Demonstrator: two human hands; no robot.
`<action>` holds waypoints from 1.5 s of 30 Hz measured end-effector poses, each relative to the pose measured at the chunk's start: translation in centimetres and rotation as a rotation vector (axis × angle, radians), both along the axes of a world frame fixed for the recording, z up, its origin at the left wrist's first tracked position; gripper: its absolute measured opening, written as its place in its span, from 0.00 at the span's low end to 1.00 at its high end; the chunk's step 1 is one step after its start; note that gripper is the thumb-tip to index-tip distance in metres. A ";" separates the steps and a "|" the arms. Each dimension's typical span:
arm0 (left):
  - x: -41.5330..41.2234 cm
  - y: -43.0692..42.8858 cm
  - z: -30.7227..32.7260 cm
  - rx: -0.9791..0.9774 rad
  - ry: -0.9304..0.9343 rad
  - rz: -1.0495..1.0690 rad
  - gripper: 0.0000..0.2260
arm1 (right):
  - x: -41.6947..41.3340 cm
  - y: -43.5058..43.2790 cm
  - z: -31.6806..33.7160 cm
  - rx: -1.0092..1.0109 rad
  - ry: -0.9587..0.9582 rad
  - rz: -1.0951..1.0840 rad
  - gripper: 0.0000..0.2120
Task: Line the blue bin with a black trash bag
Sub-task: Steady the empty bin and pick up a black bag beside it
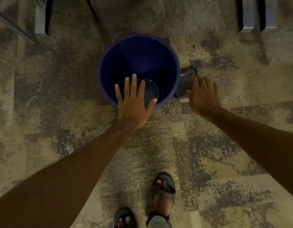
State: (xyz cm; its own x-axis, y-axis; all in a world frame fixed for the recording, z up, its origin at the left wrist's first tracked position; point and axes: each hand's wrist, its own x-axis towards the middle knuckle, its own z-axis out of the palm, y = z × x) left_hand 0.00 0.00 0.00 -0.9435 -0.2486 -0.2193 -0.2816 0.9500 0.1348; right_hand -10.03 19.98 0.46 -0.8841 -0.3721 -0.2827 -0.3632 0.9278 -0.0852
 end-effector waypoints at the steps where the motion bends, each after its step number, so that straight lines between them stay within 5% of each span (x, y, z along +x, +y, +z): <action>1: -0.4 -0.3 -1.0 -0.033 0.018 -0.030 0.35 | 0.1 0.1 -1.4 -0.007 0.000 -0.048 0.24; 12: -2.7 -1.2 -7.6 -0.157 0.215 -0.208 0.35 | -2.1 0.0 -17.5 0.041 0.016 -0.199 0.22; 24: -2.6 -1.3 -8.0 -0.083 0.250 -0.162 0.35 | -6.2 -0.7 -24.8 0.027 -0.075 -0.226 0.28; 34: -2.6 -1.5 -8.1 -0.053 0.286 -0.193 0.34 | -9.0 -0.6 -24.8 0.126 0.081 -0.187 0.18; 41: -2.9 -1.7 -8.4 -0.041 0.310 -0.194 0.35 | -11.7 -0.3 -21.2 -0.116 0.101 -0.266 0.21; 45: -3.0 -1.7 -8.6 -0.037 0.310 -0.195 0.35 | -12.6 0.3 -18.1 -0.315 0.031 -0.329 0.05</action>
State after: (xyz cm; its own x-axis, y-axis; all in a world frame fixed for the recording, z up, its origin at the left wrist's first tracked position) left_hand -2.97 -1.65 -8.57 -0.9941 -0.0601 0.0901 -0.0462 0.9877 0.1494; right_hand -22.61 20.26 -17.60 -0.9759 -0.1339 -0.1722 -0.0607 0.9249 -0.3754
